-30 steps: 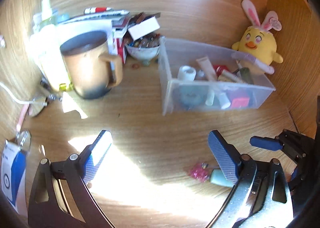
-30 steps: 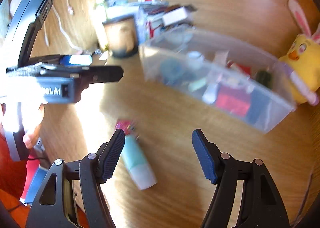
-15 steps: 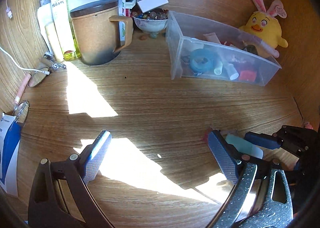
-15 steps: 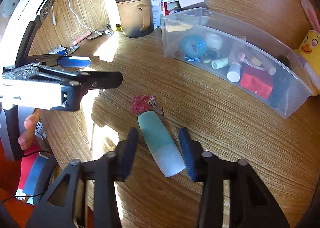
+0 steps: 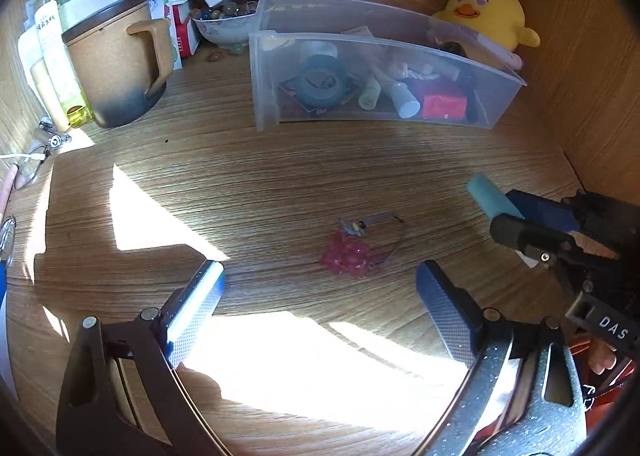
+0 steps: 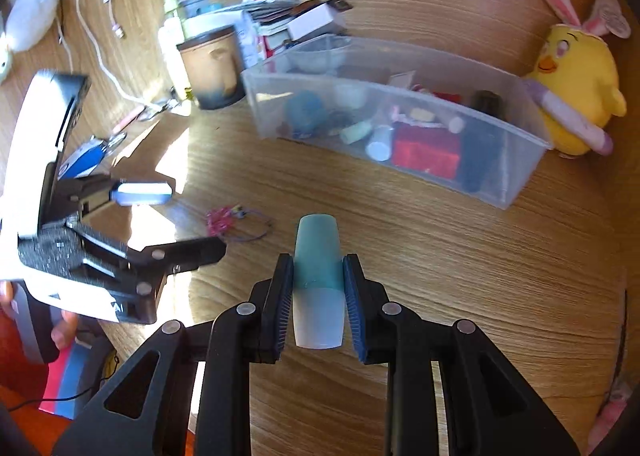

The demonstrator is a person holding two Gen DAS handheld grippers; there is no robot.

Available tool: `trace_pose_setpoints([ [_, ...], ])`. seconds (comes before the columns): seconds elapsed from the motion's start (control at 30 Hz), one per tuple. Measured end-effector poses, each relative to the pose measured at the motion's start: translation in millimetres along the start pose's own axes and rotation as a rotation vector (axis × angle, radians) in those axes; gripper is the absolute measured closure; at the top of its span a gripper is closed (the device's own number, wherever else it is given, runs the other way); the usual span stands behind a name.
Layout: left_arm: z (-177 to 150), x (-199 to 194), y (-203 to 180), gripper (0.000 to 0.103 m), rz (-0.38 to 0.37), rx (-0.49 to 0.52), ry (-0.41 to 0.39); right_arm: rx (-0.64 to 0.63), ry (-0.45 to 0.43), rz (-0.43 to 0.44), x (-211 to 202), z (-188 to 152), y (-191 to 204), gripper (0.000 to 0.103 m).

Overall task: Organize objects
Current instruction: 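Grasp the pale green bottle with the right tool while the left tool grasps the pink keychain, then carry the pale green bottle and pink keychain into the clear box and release both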

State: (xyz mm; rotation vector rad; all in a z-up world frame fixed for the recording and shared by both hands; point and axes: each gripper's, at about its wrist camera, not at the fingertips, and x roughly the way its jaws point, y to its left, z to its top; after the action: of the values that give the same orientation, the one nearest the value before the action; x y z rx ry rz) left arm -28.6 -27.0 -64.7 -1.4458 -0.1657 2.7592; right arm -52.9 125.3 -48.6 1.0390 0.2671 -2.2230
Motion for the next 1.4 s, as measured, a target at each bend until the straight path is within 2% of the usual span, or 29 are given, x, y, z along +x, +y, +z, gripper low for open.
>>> trace_pose_setpoints([
  [0.03, 0, 1, -1, 0.011, 0.000, 0.004, -0.002, 0.012, -0.005, -0.003, -1, 1, -4, 0.080],
  [0.1, 1, 1, -5, 0.028, 0.019, 0.025, -0.014, 0.031, -0.014, -0.010, -5, 2, -10, 0.080],
  [0.13, 1, 1, -7, 0.033, 0.015, 0.037, -0.020, 0.039, -0.018, -0.014, -6, 2, -13, 0.080],
  [0.23, 2, -1, -8, 0.059, -0.006, 0.056, -0.035, 0.055, -0.022, -0.016, -7, 3, -18, 0.080],
  [0.27, 2, -2, -8, 0.072, -0.009, 0.061, -0.038, 0.059, -0.023, -0.015, -7, 3, -20, 0.080],
  [0.3, 3, -2, -8, 0.076, -0.012, 0.061, -0.039, 0.062, -0.023, -0.015, -6, 3, -20, 0.080],
  [0.63, 13, -14, -5, 0.076, 0.009, 0.032, -0.113, 0.077, -0.043, -0.009, -6, 9, -23, 0.080],
  [1.13, 61, -51, -20, 0.076, -0.020, 0.024, -0.287, 0.110, -0.133, -0.016, -22, 34, -34, 0.080],
  [1.4, 84, -63, -24, 0.076, -0.048, 0.001, -0.347, 0.121, -0.185, -0.031, -27, 54, -41, 0.080],
])
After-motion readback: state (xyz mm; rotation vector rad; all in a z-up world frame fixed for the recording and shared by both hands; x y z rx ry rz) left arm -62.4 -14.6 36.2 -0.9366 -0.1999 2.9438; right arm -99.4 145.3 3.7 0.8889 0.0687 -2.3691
